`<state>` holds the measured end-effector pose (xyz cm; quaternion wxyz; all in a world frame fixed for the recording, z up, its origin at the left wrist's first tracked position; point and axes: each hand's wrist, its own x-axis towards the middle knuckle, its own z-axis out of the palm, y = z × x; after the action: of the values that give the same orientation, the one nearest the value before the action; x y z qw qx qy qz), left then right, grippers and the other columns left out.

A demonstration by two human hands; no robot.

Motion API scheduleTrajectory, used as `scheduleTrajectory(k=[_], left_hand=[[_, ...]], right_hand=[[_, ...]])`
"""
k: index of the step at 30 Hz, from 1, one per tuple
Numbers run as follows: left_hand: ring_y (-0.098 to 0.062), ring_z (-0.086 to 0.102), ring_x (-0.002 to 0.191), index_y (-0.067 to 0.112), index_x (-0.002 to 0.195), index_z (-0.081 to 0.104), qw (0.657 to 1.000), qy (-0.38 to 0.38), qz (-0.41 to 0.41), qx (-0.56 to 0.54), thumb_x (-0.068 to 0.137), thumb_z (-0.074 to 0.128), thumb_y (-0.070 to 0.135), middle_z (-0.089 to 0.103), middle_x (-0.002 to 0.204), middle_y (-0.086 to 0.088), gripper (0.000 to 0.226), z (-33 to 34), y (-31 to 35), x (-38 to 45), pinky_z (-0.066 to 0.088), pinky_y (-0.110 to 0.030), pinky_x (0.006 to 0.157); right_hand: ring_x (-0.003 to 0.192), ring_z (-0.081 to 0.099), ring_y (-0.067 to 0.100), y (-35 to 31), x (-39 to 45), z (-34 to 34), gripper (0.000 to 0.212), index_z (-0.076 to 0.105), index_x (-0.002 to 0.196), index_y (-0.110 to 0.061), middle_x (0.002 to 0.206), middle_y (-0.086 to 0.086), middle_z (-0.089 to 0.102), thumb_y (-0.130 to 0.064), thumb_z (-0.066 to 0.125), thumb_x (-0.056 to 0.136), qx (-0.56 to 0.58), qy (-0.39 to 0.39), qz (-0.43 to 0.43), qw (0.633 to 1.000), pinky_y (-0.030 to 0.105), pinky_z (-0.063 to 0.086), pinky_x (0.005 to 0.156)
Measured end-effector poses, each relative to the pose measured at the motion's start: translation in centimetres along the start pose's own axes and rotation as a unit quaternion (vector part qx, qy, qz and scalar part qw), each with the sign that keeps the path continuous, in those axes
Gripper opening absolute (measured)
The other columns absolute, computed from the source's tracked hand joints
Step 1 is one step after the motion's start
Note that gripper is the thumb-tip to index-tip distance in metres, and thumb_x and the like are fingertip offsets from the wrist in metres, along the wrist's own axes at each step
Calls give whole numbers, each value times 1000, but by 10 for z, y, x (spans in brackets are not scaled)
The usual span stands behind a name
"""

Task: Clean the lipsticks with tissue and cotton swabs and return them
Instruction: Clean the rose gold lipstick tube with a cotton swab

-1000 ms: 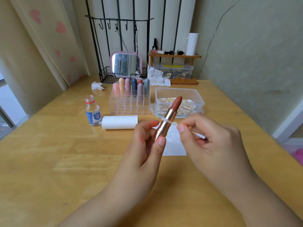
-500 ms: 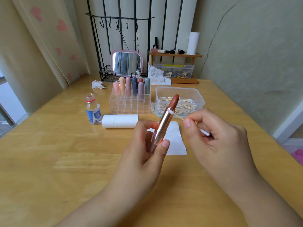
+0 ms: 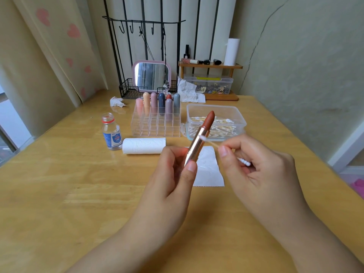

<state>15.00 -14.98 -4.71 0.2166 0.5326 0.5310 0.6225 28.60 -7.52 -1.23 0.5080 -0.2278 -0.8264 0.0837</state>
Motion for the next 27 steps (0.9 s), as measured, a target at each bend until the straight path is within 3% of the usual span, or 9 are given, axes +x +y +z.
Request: scheduleTrajectory(k=[5,9,13,20,27], left_hand=[[-13,57,61,39,92,47,1000,-3,4,-16,85,53,34,64,77,5,10,0,2,-1,44,-21,59],[-7,44,59,36,92,46,1000,2,26,-1,84,55,31,51,68,13,13,1,2,-2,36,-16,57],[-8,38,58,38,92,46,1000,6,25,7,85,55,32,44,65,12,13,1,0,-1,35,-18,56],[-3,39,56,31,91,45,1000,14,24,-1,83,56,27,47,64,15,14,1,3,-1,33,-11,54],[-6,36,55,40,86,45,1000,19,21,-2,82,59,28,45,68,1,18,0,4,-1,36,-22,53]], right_hand=[[47,36,1,0,0,0,21,60,73,-12,49,-9,37,-24,52,89,-5,-1,-2,1000,8,29,47],[44,47,11,2,3,-5,21,60,76,-12,48,-6,46,-24,51,91,-3,19,4,1000,21,37,47],[49,32,2,-1,1,-3,21,61,73,-10,52,-13,33,-22,52,89,-9,1,-15,1000,10,27,49],[50,35,8,1,2,-3,21,62,76,-10,50,-9,40,-22,52,90,-10,17,-6,1000,8,28,50],[51,34,-10,-1,-1,2,20,62,74,-12,55,-19,31,-23,53,89,-5,-22,-25,999,1,26,54]])
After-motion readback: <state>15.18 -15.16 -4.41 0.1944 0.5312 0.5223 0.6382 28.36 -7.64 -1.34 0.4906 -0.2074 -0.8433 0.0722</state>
